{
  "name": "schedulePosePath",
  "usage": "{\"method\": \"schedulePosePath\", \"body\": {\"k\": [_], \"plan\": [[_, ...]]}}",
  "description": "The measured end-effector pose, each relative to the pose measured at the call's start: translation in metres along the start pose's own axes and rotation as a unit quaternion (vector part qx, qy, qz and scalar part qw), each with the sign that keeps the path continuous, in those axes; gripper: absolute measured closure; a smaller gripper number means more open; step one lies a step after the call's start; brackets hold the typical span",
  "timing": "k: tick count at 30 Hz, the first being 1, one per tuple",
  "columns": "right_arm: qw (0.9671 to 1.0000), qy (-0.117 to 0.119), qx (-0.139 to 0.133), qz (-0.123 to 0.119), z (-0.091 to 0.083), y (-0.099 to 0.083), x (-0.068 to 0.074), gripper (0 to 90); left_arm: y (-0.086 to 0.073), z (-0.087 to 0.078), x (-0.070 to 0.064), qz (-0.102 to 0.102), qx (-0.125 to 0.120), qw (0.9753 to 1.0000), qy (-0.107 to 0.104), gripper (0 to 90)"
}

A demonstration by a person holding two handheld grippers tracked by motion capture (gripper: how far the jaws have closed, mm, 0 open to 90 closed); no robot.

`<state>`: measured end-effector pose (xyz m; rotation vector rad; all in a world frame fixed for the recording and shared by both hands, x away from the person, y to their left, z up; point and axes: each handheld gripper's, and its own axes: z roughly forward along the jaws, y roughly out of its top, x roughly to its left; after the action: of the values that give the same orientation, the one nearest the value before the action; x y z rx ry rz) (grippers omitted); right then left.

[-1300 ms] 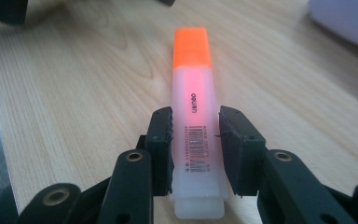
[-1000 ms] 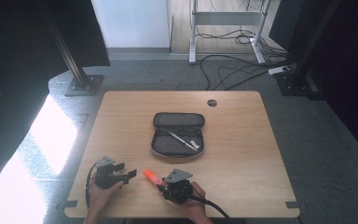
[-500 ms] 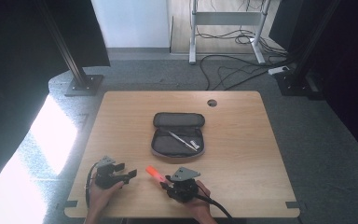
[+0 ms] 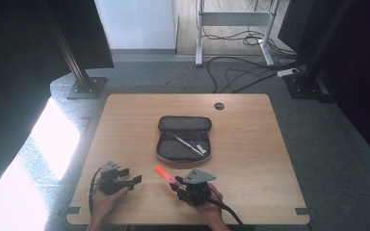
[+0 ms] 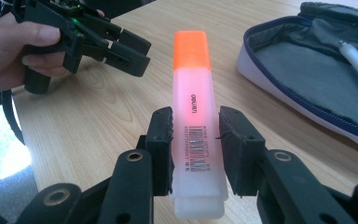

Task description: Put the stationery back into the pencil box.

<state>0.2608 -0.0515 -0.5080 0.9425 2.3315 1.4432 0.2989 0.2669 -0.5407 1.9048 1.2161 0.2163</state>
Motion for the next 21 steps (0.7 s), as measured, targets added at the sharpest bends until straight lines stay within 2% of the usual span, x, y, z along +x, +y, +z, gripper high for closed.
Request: {"method": "schedulePosePath", "body": {"k": [12,21], "plan": [[0.9999,-0.008,-0.013,0.0,-0.01,0.004,-0.006,65.5,0.0,0.0,0.0,0.001,0.0,1.0,0.0,27.0],[0.9995,-0.017,-0.025,0.013,-0.017,0.006,-0.015,65.5,0.0,0.001,0.0,0.0,0.002,1.0,-0.001,27.0]]}}
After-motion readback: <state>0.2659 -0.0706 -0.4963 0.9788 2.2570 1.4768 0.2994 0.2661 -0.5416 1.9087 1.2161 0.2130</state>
